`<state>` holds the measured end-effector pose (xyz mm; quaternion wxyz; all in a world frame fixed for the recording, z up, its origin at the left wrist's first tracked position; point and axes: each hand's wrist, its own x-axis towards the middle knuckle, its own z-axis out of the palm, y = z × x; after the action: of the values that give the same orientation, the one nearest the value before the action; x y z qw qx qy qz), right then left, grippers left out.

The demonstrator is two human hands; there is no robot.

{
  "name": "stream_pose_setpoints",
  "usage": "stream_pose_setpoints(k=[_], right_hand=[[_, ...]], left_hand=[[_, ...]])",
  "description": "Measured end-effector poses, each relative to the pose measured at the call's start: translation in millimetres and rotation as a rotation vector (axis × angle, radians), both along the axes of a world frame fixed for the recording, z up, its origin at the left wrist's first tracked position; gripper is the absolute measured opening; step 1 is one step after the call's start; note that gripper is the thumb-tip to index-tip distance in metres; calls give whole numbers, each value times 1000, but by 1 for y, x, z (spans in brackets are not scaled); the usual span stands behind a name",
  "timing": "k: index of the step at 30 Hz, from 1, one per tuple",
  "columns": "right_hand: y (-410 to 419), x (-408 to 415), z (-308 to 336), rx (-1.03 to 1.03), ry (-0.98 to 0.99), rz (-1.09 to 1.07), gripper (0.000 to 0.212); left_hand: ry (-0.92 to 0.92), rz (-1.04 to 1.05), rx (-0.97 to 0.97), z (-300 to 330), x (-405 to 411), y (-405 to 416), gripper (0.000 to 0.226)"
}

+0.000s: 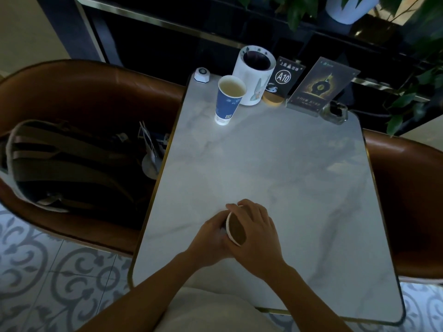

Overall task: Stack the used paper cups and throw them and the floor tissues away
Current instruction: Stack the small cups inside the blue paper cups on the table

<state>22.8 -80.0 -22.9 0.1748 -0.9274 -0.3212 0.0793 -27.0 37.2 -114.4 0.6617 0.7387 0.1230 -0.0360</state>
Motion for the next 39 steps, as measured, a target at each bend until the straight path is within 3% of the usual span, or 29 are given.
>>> stream_pose_setpoints(k=[6, 11, 14, 19, 27, 39], right_hand=[[-5, 26, 6, 283, 293, -142, 63], [2, 45, 10, 349, 372, -136, 61], [8, 56, 12, 378, 408, -128, 58], [24, 77, 12, 437, 427, -125, 55], [68, 153, 9, 428, 327, -99, 41], [146, 259, 0, 255, -21, 66, 55]], left_hand=[[37, -12, 131, 0, 3, 10, 78], [104, -39, 259, 4, 11, 17, 70], [146, 20, 320, 7, 19, 22, 79], [118, 207, 253, 7, 25, 41, 68], [115, 400, 232, 14, 30, 74, 66], [168, 475, 197, 10, 42, 93, 69]])
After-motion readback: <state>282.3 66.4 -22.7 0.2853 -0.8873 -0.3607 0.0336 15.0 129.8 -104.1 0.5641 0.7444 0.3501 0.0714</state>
